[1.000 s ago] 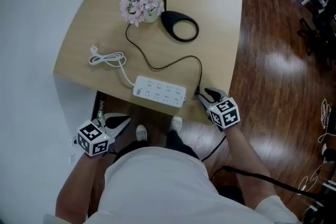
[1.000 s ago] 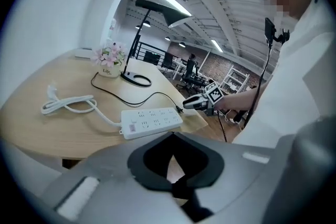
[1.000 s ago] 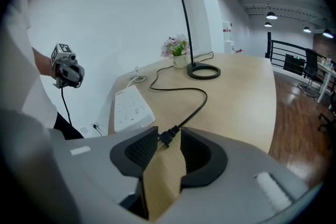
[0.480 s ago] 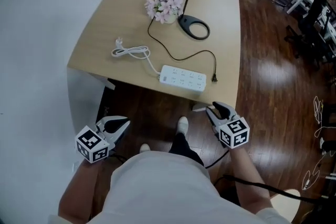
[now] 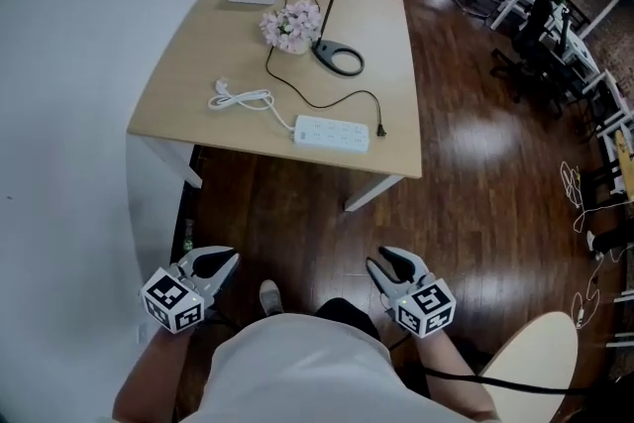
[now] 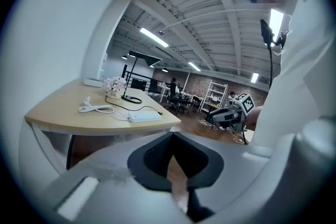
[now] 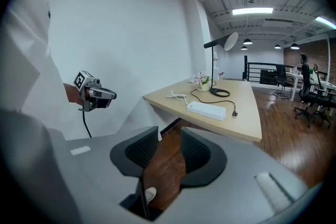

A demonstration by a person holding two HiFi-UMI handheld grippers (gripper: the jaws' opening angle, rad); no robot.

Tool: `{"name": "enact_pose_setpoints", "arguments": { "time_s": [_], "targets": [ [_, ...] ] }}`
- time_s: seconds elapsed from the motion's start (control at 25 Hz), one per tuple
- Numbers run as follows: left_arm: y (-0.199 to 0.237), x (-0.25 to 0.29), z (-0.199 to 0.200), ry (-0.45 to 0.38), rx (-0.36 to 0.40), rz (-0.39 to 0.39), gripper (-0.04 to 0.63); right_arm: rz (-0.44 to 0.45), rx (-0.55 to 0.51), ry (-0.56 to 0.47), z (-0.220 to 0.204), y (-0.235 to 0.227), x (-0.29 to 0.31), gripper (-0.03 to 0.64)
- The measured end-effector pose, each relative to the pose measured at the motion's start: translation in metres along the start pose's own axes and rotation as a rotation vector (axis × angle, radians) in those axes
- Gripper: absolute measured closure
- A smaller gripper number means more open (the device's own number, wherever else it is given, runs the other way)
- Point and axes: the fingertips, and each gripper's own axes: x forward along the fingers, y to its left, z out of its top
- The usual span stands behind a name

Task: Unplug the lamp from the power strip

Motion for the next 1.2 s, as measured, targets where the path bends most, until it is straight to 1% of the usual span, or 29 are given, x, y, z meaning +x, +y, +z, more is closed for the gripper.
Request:
{"name": "enact_pose_setpoints", "arguments": {
  "time_s": [0.08,0.28,0.4,0.52,0.68,0.8,0.88,1.08,1.2],
  "targets": [
    [-0.022,-0.002,0.004,-0.031,0.02,-0.005,0.591,-0.004,-0.007,-0.018,-0.005,0.01,-0.018,0.48],
    [-0.1,0.005,0.004,-0.062,0.106,-0.015,0.591,0.014,-0.035,-0.064,-0.026,0.033,-0.084,0.479],
    [-0.156,0.011,0.001,-0.084,0.114,-0.03,0.591,0.032,-0.054,-0.073,-0.044,0.044,-0.132,0.479],
    [-0.207,0.015,-0.01,-0.093,0.138,-0.047,0.591,0.037,-0.053,-0.085,-0.069,0.055,-0.172,0.48],
    [-0.258,0.019,-0.026,-0.067,0.142,-0.064,0.591,0.037,-0.049,-0.089,-0.092,0.064,-0.211,0.479],
    [-0.282,0.017,-0.036,-0.046,0.162,-0.081,0.591,0.037,-0.049,-0.112,-0.098,0.069,-0.232,0.479],
    [-0.291,0.014,-0.038,-0.044,0.168,-0.078,0.591,0.04,-0.046,-0.132,-0.1,0.072,-0.243,0.479],
    [-0.301,0.004,-0.038,-0.029,0.185,-0.064,0.591,0.061,-0.055,-0.15,-0.106,0.083,-0.251,0.479],
    [-0.304,0.0,-0.032,-0.024,0.196,-0.06,0.591,0.044,-0.047,-0.147,-0.111,0.086,-0.256,0.479]
  ]
}}
